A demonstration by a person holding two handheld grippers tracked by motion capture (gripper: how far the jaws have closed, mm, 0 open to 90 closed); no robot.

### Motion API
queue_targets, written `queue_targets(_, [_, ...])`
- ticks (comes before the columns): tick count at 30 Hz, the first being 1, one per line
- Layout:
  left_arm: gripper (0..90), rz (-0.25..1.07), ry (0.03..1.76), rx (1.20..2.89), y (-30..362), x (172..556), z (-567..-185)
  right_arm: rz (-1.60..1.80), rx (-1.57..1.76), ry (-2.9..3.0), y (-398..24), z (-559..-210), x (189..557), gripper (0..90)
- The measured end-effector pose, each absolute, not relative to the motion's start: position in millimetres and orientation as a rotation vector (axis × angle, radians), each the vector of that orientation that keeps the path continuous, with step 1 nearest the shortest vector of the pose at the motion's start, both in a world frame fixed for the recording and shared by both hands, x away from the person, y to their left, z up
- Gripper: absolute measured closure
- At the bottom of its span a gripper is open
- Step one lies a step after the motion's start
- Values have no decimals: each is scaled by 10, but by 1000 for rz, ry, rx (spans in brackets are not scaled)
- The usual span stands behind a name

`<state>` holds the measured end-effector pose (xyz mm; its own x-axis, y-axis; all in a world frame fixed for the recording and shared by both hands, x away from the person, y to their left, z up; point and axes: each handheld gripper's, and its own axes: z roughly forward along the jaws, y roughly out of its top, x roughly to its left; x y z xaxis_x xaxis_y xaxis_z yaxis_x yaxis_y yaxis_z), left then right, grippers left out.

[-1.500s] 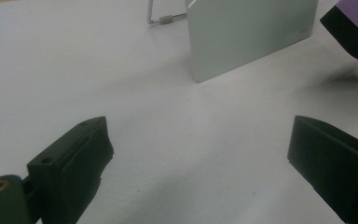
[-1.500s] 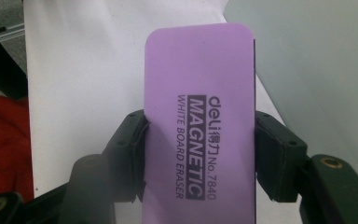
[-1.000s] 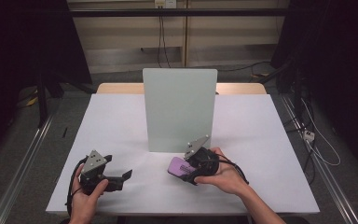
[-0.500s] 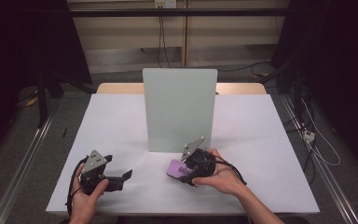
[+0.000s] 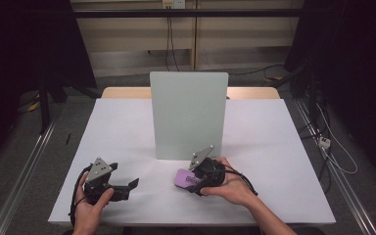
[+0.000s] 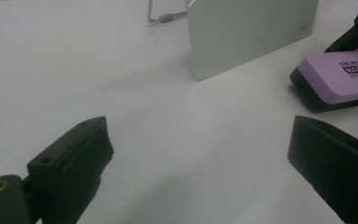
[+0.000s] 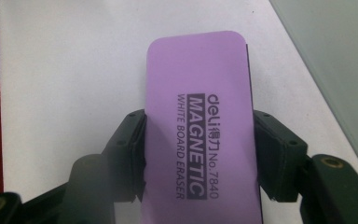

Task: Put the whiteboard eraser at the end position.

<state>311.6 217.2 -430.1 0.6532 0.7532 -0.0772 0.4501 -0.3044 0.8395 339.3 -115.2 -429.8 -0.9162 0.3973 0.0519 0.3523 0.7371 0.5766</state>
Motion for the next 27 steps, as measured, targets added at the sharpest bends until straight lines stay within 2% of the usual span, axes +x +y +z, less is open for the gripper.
queue_targets(27, [58, 426, 965, 1950, 2187, 3114, -4307, 981, 697, 2842, -1184, -4377, 3417, 397])
